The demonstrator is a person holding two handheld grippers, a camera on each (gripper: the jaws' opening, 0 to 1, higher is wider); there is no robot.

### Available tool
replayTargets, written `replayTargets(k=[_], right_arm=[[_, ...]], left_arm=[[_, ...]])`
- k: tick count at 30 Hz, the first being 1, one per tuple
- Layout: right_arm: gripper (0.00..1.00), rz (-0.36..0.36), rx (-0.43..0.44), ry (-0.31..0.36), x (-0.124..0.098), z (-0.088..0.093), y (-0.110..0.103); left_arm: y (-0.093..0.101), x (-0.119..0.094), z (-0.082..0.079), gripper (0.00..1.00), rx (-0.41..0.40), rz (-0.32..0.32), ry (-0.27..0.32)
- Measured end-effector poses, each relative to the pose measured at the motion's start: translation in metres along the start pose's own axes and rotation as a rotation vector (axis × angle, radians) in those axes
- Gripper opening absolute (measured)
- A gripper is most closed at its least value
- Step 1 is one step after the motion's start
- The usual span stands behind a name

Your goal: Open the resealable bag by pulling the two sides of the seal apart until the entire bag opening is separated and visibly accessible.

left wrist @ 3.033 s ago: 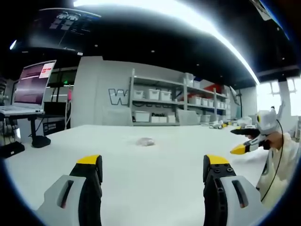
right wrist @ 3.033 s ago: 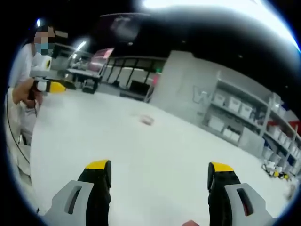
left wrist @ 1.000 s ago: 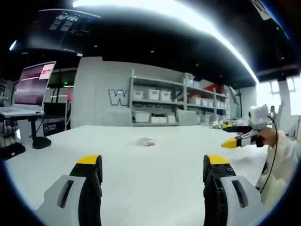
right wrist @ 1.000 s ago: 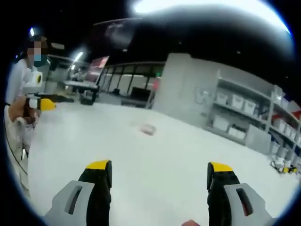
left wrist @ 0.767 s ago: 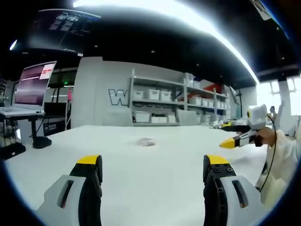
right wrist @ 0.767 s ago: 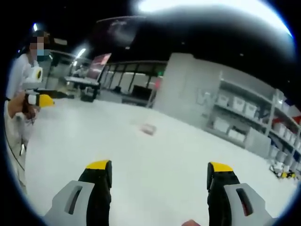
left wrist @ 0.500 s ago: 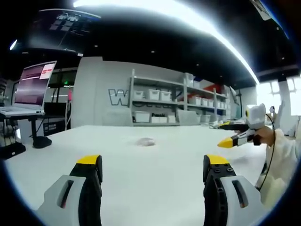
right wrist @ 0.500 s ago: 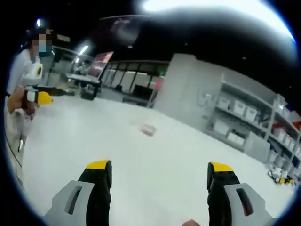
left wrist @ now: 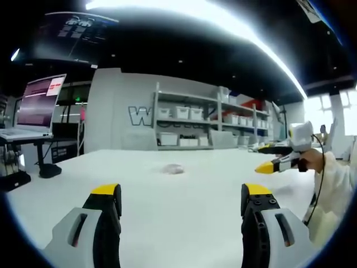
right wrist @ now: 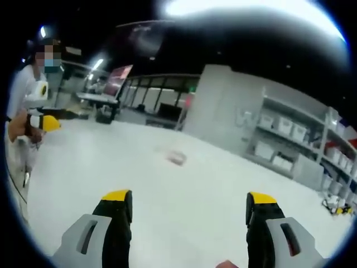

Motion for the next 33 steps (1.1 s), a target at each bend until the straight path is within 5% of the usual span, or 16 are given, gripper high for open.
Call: replayTargets(k=[33], right_arm=[[0.84,-0.030,0.064,0.019,0.016,-0.007,-0.006]], left_arm=[[-0.002,-0.005,-0.004,0.87,-0.002,-0.003,0.003]])
Point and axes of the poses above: the point that each gripper's makers call its tool centre point, and the gripper's own axes: x roughly forward along the fingers, y roughly to its right, z roughly out of its underside, the point moved 3 cm from there along -x, roughly backward along the fingers, and after that the axes turned 4 degrees about x, right-handed, at the moved point
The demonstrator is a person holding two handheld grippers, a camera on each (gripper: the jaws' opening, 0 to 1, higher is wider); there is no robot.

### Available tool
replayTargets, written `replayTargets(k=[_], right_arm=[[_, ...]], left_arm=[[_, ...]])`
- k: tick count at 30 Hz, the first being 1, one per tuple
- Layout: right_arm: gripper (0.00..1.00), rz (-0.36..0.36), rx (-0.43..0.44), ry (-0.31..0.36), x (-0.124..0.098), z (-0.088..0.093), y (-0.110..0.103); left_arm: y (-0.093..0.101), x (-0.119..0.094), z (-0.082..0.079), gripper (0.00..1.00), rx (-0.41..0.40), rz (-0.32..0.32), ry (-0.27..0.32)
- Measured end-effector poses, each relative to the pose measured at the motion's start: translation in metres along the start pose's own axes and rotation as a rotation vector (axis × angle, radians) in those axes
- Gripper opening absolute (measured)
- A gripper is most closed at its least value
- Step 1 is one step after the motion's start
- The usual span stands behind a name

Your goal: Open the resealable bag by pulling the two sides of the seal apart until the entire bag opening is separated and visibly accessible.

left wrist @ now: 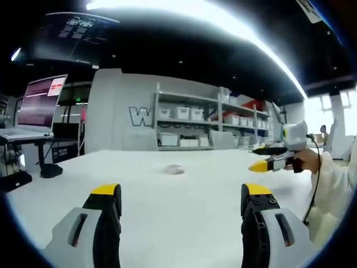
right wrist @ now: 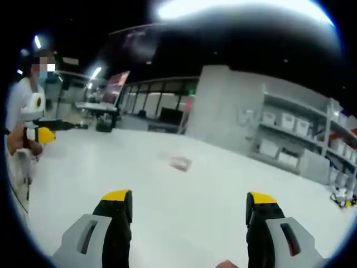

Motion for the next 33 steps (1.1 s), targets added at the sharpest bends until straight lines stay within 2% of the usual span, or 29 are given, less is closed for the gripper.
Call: replayTargets(k=[15,33], right_arm=[[0.84,-0.021,-0.060,-0.014,0.011,-0.006,-0.002],[0.84,-0.044,-0.077,-0.029,0.026,-0.007,-0.006]], left_arm=[[-0.002,0.001,0.003,0.87,-0.004,-0.005,-0.003],[-0.002,0.000,0.008,0.87,-0.012,-0.008,-0.003]])
Point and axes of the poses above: the point that each gripper's makers call its tool centre point, and the gripper's own axes: x roughly forward along the fingers, y roughly to its right, z roughly out of its underside, the point moved 3 cm from there along -x, roughly backward along the fingers, and after that the axes turned 4 degrees about x, right-handed, at the moved point
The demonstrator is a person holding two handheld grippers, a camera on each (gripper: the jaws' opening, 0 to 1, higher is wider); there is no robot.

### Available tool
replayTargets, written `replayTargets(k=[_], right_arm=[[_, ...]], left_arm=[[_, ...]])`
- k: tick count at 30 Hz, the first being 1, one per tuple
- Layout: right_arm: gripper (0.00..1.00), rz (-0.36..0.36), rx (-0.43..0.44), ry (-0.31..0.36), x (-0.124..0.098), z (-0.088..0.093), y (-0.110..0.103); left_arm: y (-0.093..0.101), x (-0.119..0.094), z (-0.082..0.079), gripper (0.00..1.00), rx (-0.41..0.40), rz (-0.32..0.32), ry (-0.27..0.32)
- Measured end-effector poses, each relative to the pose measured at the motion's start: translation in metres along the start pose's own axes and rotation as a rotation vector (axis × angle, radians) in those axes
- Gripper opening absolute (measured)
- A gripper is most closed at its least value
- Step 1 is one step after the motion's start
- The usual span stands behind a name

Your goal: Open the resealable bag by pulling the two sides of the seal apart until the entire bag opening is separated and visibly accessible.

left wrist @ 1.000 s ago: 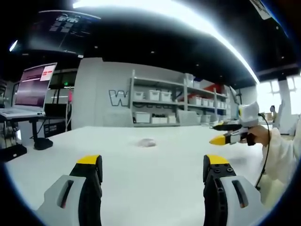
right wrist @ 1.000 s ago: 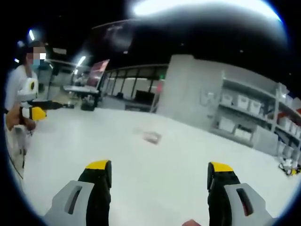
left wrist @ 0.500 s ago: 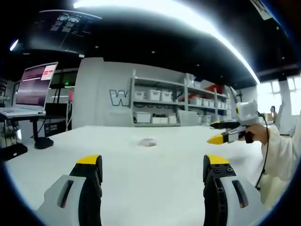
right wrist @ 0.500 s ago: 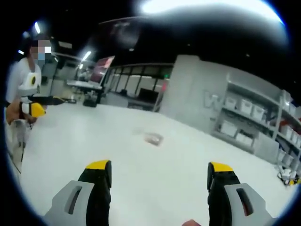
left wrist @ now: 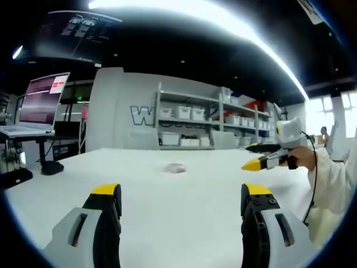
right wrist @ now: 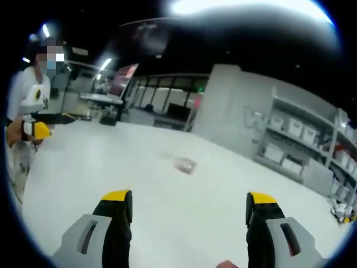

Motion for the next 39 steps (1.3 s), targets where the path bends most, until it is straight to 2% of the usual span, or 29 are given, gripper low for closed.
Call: replayTargets(k=[11,32,39], right_arm=[[0.84,-0.001,-0.010,-0.016,0.006,0.002,0.003],[0.83,-0.003,-0.086,-0.039,0.020,-0.001,0.001],[0.83,-0.006,-0.083,-0.052,0.029,0.003,0.002]], left_arm=[[0.001,0.000,0.000,0.87,0.000,0.001,0.000],[0.004,-0.001,-0.005,0.87,0.006,0.009,0.004],[0.004,-0.002,-0.005,0.87,0.007,0.013,0.001]])
Point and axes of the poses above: the point that each gripper's makers call its tool centre point, and the gripper's own axes: x roughly forward along the fingers, y roughly to its right, z roughly out of its underside, the point moved 3 cm from there along -x, roughly backward along the fingers, and after that the axes turned 4 degrees about x, right-handed, at the moved point
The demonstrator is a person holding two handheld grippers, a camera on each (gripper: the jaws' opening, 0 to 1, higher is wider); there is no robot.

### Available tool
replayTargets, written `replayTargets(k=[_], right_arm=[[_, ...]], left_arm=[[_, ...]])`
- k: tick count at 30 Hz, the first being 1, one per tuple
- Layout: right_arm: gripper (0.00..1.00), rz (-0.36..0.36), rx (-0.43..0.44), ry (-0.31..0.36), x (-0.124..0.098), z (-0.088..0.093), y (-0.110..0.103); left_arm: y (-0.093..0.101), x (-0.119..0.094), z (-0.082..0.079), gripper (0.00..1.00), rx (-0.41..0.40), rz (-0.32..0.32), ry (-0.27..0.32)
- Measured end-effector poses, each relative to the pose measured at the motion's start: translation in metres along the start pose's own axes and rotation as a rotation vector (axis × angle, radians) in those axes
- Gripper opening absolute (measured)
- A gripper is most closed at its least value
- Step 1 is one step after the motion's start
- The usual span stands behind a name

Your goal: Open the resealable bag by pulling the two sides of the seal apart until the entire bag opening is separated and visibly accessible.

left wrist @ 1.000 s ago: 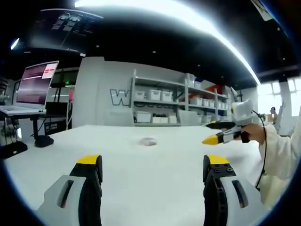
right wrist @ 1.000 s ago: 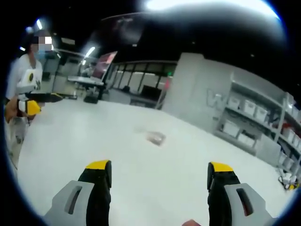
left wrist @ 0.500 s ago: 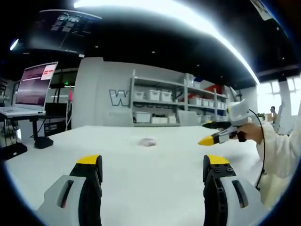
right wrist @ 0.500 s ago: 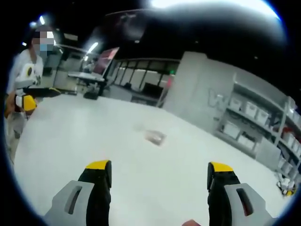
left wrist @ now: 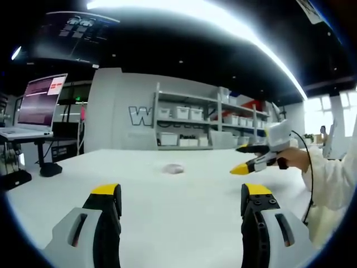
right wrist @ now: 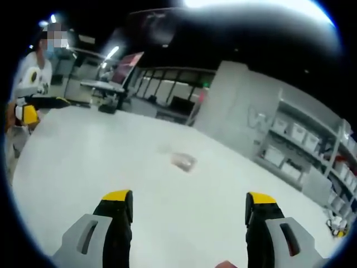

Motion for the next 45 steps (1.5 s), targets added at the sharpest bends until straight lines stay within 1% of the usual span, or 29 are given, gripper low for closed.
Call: replayTargets(k=[8,13,20,23,27,32,45], right_arm=[[0.83,-0.017,0.005,0.002,0.008,-0.002,-0.004],[0.83,-0.023,-0.006,-0.004,0.013,-0.001,-0.005],[0.83,-0.014,-0.053,-0.010,0.018,-0.003,-0.004],[0.83,-0.019,-0.057,-0.008,0.022,-0.004,-0.005],[0.83,-0.018,-0.093,-0.012,0.025,-0.005,-0.008],[0.83,-0.028,-0.093,0.001,0.030,-0.007,-0.009],[0.81,-0.017,-0.134,0.012,0.045,-0.013,-0.009]], left_arm=[[-0.001,-0.001,-0.001,0.87,0.002,-0.002,-0.003],[-0.001,0.000,0.000,0.87,0.001,-0.002,-0.006],[-0.001,0.003,0.002,0.87,0.001,0.000,-0.010],[0.000,0.004,0.003,0.87,0.002,0.002,-0.013],[0.001,0.005,0.005,0.87,0.000,0.004,-0.017],[0.001,0.006,0.006,0.87,0.002,0.004,-0.019],[0.003,0.007,0.009,0.87,-0.001,0.005,-0.024]])
Point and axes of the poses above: the point that each gripper's makers call its tool centre point, and the gripper's own axes: x roughly forward along the fingers, y roughly to its right, z roughly out of its underside, the point moved 3 cm from there along -x, roughly backward along the fingers, and after that the axes turned 4 degrees about x, right-handed, at the moved point
